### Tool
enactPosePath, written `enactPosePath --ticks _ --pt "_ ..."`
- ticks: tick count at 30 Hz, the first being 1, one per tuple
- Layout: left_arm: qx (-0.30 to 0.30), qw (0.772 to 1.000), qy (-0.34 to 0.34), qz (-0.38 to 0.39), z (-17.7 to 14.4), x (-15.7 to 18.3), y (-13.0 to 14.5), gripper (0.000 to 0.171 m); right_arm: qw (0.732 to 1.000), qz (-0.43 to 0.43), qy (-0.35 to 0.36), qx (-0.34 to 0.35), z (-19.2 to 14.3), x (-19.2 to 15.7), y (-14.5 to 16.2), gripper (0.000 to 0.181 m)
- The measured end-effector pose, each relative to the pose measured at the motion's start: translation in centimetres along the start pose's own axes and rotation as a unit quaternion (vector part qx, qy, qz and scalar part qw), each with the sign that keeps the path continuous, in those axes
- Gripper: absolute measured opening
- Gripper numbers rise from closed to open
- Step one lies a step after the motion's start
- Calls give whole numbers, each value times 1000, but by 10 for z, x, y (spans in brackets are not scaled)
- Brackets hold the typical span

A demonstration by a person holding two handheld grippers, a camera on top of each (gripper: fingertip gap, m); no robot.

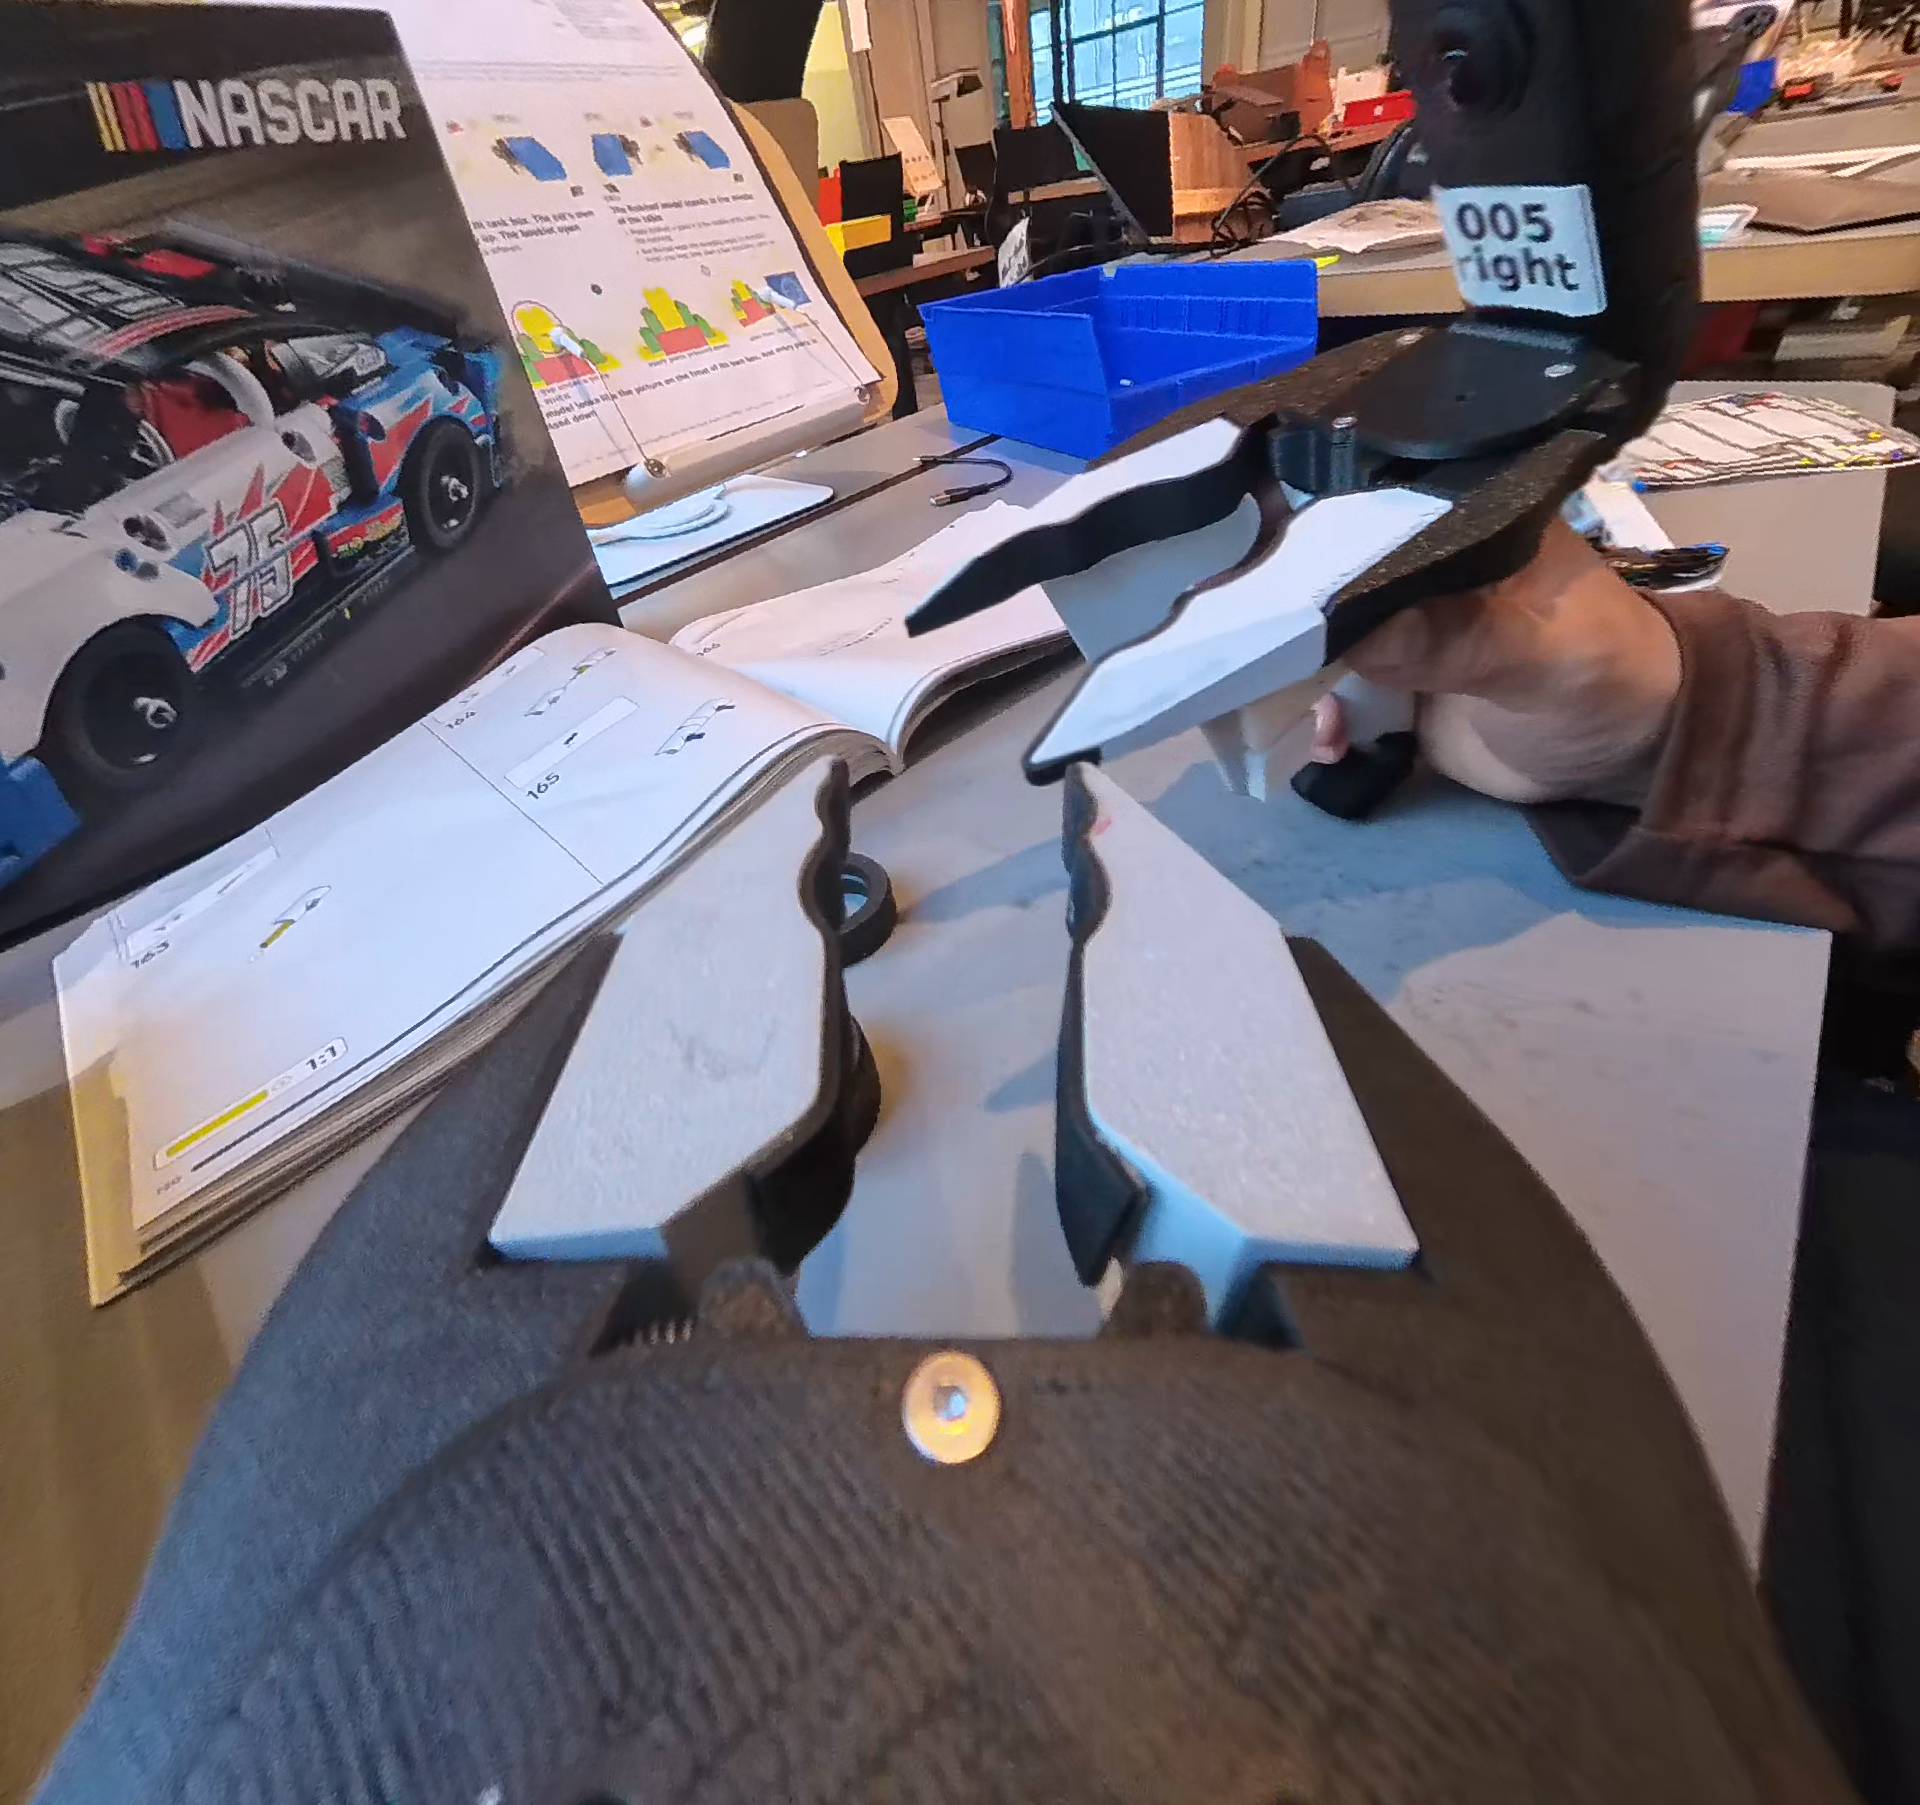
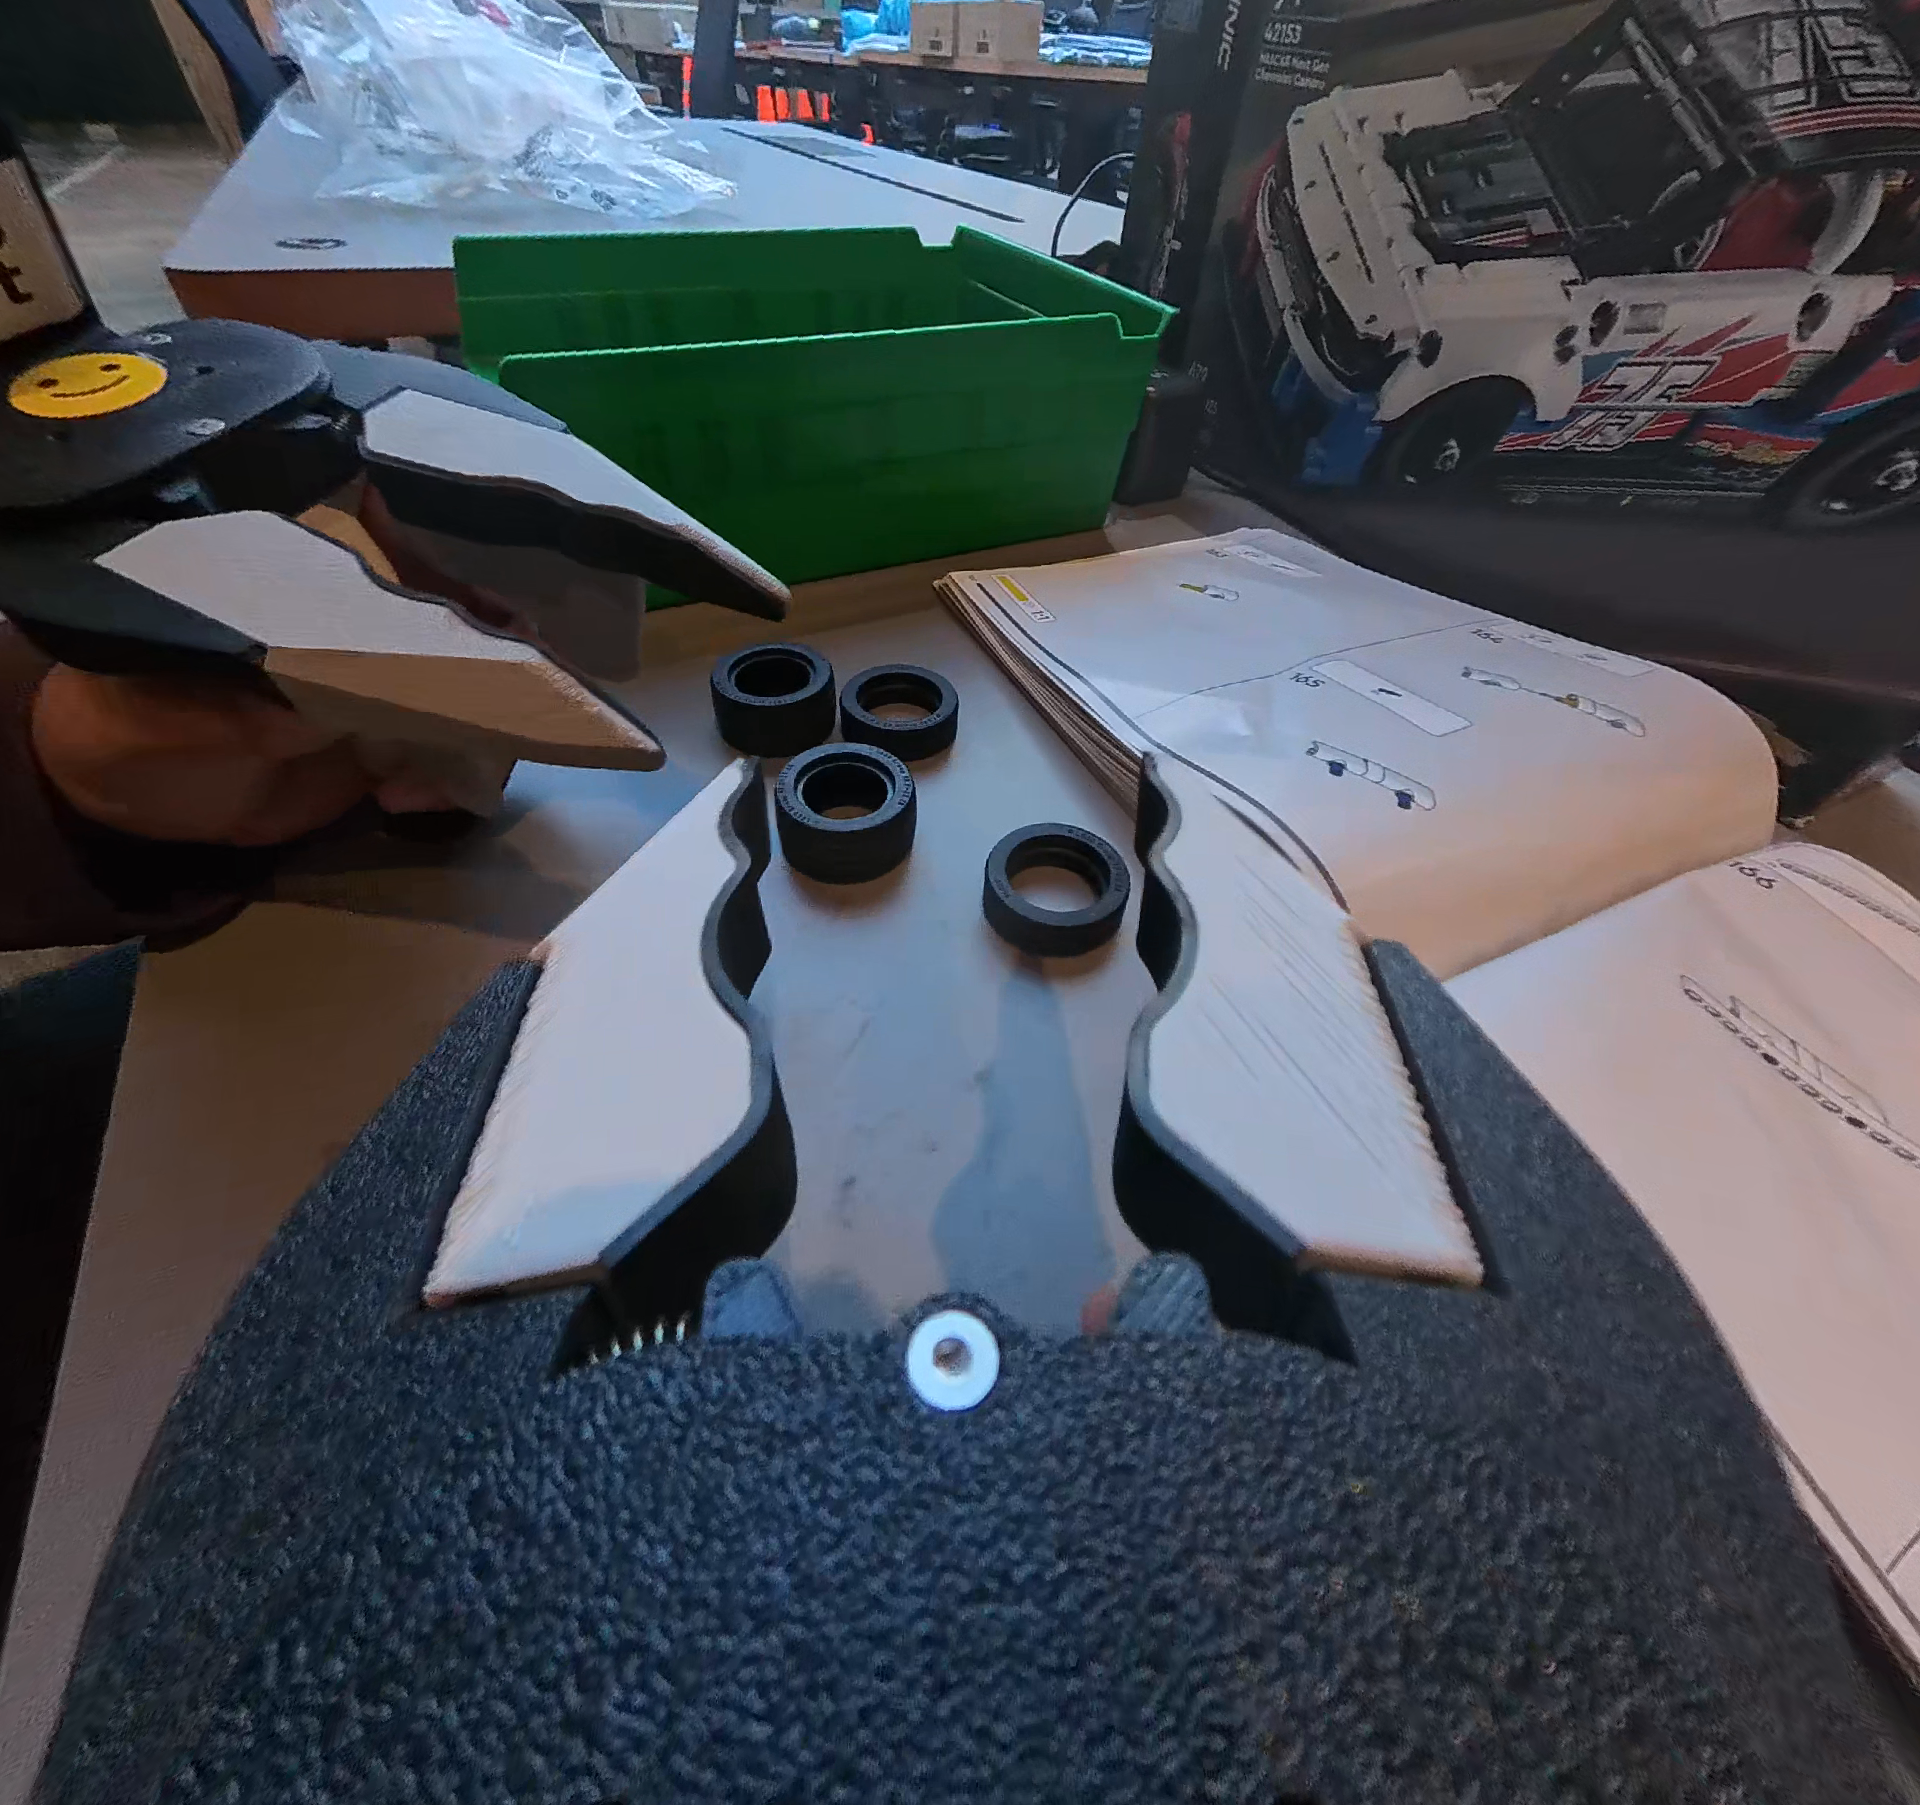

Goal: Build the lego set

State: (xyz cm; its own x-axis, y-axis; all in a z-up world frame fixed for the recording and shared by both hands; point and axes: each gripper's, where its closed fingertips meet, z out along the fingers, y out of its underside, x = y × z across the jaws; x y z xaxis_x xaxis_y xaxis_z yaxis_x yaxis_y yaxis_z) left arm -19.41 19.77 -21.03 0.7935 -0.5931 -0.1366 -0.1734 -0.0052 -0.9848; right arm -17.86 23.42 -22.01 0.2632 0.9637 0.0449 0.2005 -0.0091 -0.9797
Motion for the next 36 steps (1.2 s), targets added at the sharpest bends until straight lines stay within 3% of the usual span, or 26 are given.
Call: enactPosePath --ticks 9,12,15,16,17,18,19,21,23,25,27,29,36 --pt "-22 1000 -3 18 2 6 6 38 1000 -17 -6 4 -5 -11 -3 69" --pt "-20 1000 5 3 1 4 5 37 999 -18 -28 38 -17 -34 -20 41" --pt "-9 1000 22 -17 -1 5 3 38 991 -4 -67 116 -76 -94 -64 0" --pt "-2 999 24 -21 -3 4 1 38 991 -16 -49 121 -104 -104 -75 0" --pt "4 999 25 -26 -4 3 0 36 993 -38 12 114 -135 -98 -81 0" --pt "8 999 26 -32 -5 3 -1 35 987 -57 117 92 -171 -71 -80 0" --pt "10 999 27 -38 -6 1 -2 34 965 -65 248 49 -219 -28 -70 0" --pt "12 998 33 -51 -6 0 -2 33 887 -16 454 -85 -334 52 -18 0" --pt "12 997 43 -63 -6 0 -2 33 822 114 516 -213 -425 94 63 0" --pt "11 996 57 -73 -5 3 -2 33 772 197 532 -287 -481 115 131 0" --pt "7 995 68 -76 -4 5 -1 33 737 240 533 -339 -505 131 179 0" --pt "6 995 70 -74 -4 6 -1 33 726 252 523 -369 -507 148 204 0" --pt "-4 997 60 -56 -2 8 1 33 734 211 495 -414 -494 211 205 0"
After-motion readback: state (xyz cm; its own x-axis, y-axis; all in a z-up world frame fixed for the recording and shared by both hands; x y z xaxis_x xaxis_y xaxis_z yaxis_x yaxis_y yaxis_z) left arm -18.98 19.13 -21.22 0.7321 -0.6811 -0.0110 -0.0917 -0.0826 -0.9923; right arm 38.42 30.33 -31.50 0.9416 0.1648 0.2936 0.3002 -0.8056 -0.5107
